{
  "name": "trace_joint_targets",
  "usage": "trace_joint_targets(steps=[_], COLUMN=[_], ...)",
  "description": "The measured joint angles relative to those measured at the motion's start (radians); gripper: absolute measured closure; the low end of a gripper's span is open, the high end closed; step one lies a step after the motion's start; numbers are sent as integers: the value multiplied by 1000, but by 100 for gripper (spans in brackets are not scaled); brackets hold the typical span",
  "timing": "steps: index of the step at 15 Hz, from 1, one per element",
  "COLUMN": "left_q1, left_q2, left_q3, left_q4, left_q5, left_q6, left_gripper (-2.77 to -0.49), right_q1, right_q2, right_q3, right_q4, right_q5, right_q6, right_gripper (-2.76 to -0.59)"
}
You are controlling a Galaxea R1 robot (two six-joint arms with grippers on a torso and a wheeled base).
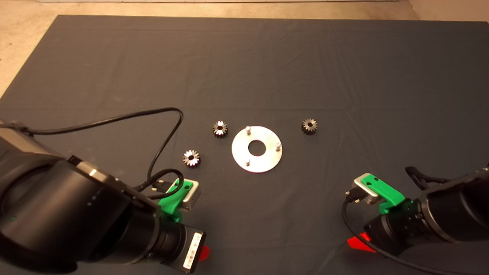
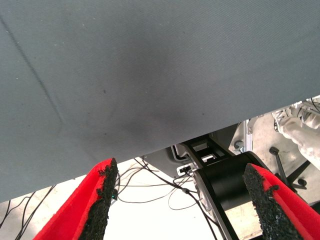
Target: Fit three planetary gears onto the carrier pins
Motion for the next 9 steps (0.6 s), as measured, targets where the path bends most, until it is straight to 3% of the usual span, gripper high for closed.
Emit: trace_joint_targets(steps=[3,4,6,9], left_q1=[0,0,0,0], left_q2=[1,2,7,16], left_q3=[0,0,0,0], left_q4=[0,0,0,0], left_q5=[0,0,0,0], left_q6=[0,0,-1,-7], left_gripper=[-178,-178,-178,-178], right_q1=[22,24,56,62], right_q2=[-9,-9,-9,-9], right_q3=[-77,-84,-151,-197], right_q4=[-2,-2,-5,-7], right_q5=[0,0,0,0], right_q6=[-67,-71,-137,-176], right_gripper=[-205,-205,-205,-205])
